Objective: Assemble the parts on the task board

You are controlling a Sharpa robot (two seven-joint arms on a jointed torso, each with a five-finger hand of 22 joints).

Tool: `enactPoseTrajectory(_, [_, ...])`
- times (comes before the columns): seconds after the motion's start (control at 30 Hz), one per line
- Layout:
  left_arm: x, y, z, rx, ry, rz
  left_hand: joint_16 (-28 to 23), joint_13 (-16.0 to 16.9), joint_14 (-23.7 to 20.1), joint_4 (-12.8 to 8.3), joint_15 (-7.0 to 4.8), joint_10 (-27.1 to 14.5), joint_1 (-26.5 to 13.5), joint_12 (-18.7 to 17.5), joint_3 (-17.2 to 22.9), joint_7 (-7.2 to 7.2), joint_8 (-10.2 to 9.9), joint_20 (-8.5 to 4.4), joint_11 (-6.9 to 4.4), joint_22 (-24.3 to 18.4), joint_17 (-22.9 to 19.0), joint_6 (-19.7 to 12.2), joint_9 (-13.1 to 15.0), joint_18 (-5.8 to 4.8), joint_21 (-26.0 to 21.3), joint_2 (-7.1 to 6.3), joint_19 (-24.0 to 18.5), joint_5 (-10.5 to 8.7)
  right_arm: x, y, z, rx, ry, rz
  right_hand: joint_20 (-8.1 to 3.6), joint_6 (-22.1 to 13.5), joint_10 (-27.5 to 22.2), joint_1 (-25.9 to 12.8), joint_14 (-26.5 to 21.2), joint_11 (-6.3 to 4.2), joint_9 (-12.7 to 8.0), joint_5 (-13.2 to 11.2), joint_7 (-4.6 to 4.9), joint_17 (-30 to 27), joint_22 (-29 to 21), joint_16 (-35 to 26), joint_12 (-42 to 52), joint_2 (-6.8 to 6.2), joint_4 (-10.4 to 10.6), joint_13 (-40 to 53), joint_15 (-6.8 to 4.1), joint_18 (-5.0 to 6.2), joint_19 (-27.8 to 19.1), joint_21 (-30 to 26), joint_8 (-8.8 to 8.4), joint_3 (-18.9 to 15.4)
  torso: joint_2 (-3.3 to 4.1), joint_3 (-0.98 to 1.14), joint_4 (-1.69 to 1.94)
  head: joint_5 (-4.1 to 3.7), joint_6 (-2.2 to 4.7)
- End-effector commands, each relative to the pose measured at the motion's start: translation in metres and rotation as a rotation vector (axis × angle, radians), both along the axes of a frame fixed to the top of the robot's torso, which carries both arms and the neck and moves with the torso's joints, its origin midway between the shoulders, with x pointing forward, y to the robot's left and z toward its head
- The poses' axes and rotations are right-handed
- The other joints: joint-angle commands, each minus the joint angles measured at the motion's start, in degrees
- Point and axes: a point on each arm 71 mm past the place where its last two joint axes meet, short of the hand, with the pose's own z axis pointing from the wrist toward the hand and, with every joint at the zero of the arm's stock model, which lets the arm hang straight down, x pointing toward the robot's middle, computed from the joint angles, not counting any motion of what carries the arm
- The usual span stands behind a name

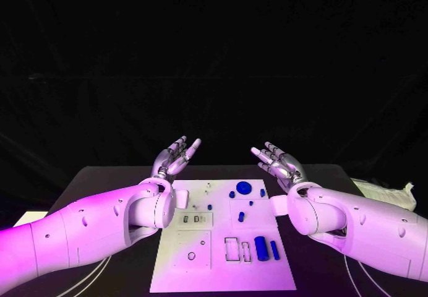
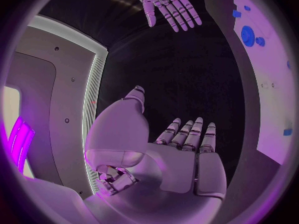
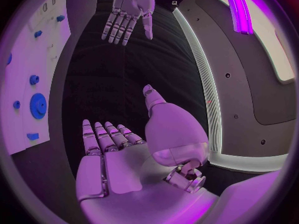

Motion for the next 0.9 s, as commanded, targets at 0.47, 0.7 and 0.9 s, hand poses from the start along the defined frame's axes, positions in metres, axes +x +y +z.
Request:
enactPoseTrajectory(0.47, [0.000,0.016,0.003,-0.045,-0.045,-0.064,7.71,2.13,30.48,-2.02,0.27,24.72,14.53,4.17,1.00,7.82,4.01,1.03,2.12,5.59,3.63,21.15,1.97,1.59,10.99,3.80,27.50,-0.04,0.015,-0.006,0.007,-0.303,-0.201,0.246,0.49,36.78,43.37,14.50,43.81,-2.04,3.08,-0.31,7.13,2.63,3.56,7.82,7.09,1.15,-8.63,2.46,-2.90,7.74,32.11,9.87,6.03,3.94,0.81,-0.24,0.49,-1.26,-1.38])
enactPoseTrajectory(0.7, [-0.003,0.023,0.006,-0.062,-0.028,-0.109,10.65,2.59,43.36,-3.87,-3.45,43.23,17.12,7.25,0.38,6.16,7.24,-0.58,-0.70,7.13,4.51,38.65,2.92,3.87,16.63,5.41,43.12,-0.03,0.022,-0.010,0.019,-0.489,-0.307,0.264,-0.36,45.46,48.83,14.31,49.48,-3.46,2.91,-1.23,5.88,2.70,3.04,7.07,5.50,0.38,-10.17,2.45,-4.39,8.09,36.32,10.84,5.40,5.64,2.20,-0.26,1.18,-1.86,-1.24])
enactPoseTrajectory(0.9, [-0.013,0.027,0.009,-0.087,0.015,-0.138,10.58,2.66,48.23,-4.41,-4.86,47.89,17.75,6.91,-0.58,5.24,6.76,-1.95,-1.92,6.50,5.55,41.90,2.38,3.87,16.69,5.54,47.31,-0.02,0.028,-0.011,0.031,-0.627,-0.384,0.278,-2.45,48.99,53.39,13.52,56.12,-4.87,2.95,-1.37,4.91,2.99,3.14,7.38,4.01,-0.44,-11.46,2.48,-6.36,8.10,41.48,12.69,4.62,7.96,4.13,-0.51,1.88,-2.62,-0.71])
